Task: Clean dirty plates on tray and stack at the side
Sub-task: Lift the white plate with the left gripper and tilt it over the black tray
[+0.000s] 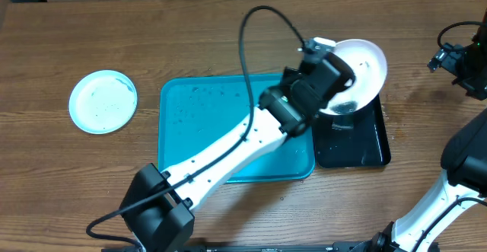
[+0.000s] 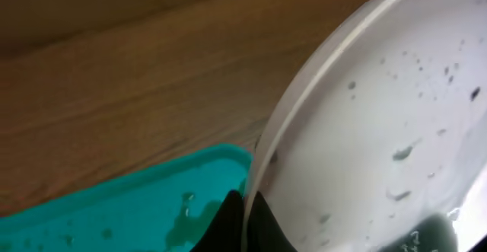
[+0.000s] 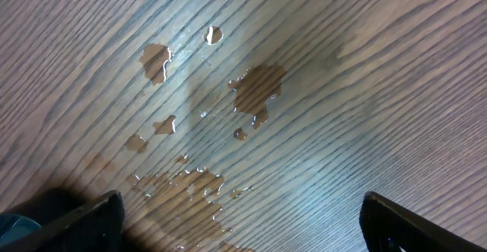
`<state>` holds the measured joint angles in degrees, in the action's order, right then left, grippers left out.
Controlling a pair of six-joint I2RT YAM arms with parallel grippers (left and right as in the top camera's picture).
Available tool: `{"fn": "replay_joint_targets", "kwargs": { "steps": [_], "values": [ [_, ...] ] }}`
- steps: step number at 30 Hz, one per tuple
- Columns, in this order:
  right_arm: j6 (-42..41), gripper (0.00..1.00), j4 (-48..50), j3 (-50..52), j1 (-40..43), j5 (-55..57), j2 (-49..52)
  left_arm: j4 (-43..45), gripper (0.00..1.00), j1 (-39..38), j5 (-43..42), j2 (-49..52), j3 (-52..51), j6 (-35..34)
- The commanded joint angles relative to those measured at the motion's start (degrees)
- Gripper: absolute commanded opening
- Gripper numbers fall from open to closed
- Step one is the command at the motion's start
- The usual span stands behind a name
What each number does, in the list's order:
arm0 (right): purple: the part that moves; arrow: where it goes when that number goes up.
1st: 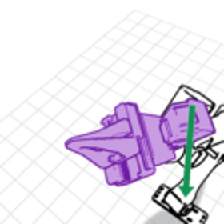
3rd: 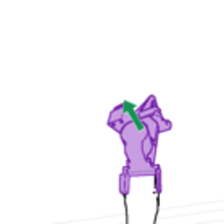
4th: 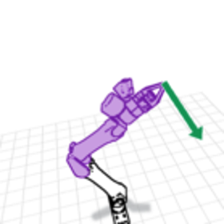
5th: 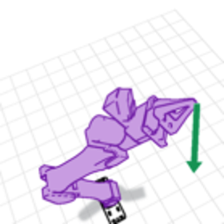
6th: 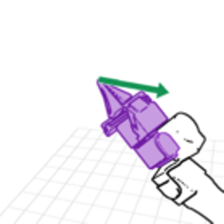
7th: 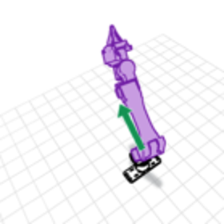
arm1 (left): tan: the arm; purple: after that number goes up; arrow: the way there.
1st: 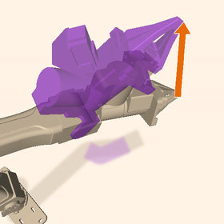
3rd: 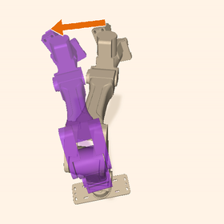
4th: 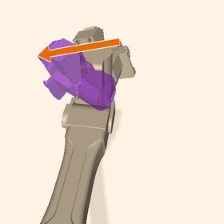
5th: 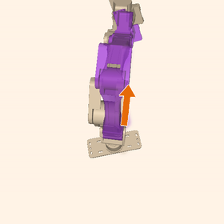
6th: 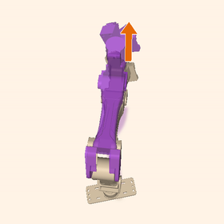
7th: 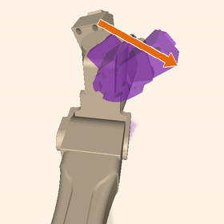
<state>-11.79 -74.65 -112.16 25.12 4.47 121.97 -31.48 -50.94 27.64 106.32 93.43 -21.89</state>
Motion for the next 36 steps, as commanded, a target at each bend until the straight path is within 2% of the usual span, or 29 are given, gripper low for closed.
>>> {"fn": "replay_joint_targets", "kwargs": {
  "steps": [1, 12, 20, 27, 36],
  "values": [
    [-0.2, 1.0, 0.1, -0.8, 0.1, 0.2, -1.7, 3.1, 0.04, -3.3, 10.9, 1.3, 1.3, 11.2],
    [-0.2, 1.0, 0.1, -0.8, 0.1, 0.2, -1.7, 12.9, 0.04, -11.5, 28.9, 1.3, 1.3, 32.1],
    [-0.2, 1.0, 0.1, -0.8, 0.1, 0.2, -1.7, 18.9, 0.04, -16.3, 39.3, 1.3, 1.3, 41.3],
    [-0.2, 1.0, 0.1, -0.8, 0.1, 0.2, -1.7, 21.8, 0.04, -18.1, 42.0, 1.3, 1.3, 44.6],
    [-0.2, 1.0, 0.1, -0.8, 0.1, 0.2, -1.7, 23.0, 0.04, -18.1, 42.0, 1.3, 1.3, 44.6]
  ]
}}
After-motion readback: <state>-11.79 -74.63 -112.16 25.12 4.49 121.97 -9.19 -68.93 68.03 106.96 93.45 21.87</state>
